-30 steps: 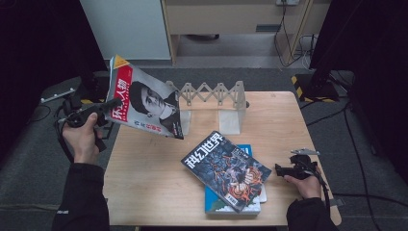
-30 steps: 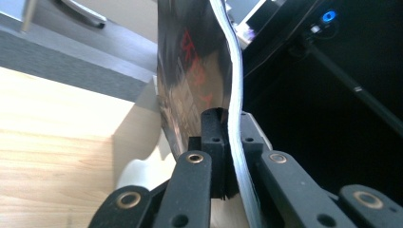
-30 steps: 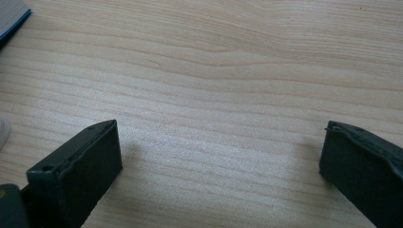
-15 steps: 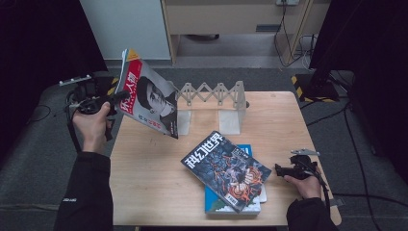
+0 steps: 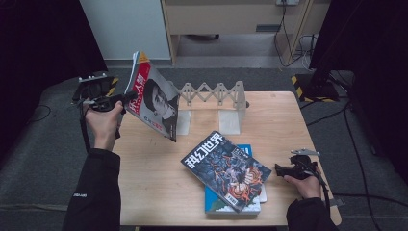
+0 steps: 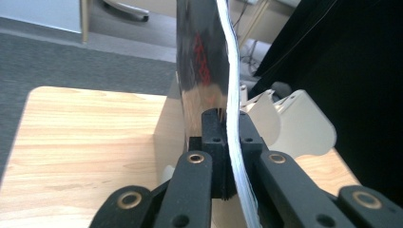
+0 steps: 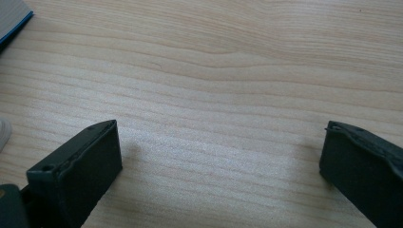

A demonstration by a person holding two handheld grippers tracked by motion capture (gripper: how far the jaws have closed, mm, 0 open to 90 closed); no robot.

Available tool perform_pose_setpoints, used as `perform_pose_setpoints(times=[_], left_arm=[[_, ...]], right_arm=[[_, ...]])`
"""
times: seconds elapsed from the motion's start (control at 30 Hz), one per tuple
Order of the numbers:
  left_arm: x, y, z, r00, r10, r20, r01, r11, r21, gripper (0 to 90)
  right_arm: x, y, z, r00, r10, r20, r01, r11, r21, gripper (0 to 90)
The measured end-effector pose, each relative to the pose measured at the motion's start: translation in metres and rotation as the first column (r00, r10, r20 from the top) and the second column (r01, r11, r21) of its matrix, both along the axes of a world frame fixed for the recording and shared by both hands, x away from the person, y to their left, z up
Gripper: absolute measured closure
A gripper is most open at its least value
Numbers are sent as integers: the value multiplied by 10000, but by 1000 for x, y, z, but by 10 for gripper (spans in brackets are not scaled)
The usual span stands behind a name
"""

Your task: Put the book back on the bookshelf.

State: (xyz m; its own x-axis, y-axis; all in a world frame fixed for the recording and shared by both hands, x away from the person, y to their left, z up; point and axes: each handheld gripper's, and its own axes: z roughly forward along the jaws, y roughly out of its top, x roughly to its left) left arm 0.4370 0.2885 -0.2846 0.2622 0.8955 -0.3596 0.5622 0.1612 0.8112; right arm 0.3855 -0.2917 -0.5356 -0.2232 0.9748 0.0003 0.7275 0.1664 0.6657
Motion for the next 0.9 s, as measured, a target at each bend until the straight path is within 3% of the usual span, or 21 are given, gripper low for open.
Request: perform_pose_setpoints(times=[0.33, 0.5, 0.9], left_arm=[[13, -23, -1, 9993, 248, -283, -220, 9952, 952, 857], [18, -33, 0, 9983, 449, -385, -382, 9864, 1600, 857], [36, -48, -2, 9922, 852, -911, -634, 9734, 2200, 857]], right_arm=[[0, 0, 0, 10000, -2, 1, 2, 10000, 11, 5], [0, 0, 0, 10000, -17, -8, 17, 10000, 15, 5], [0, 0, 0, 10000, -21, -10, 21, 10000, 20, 5]])
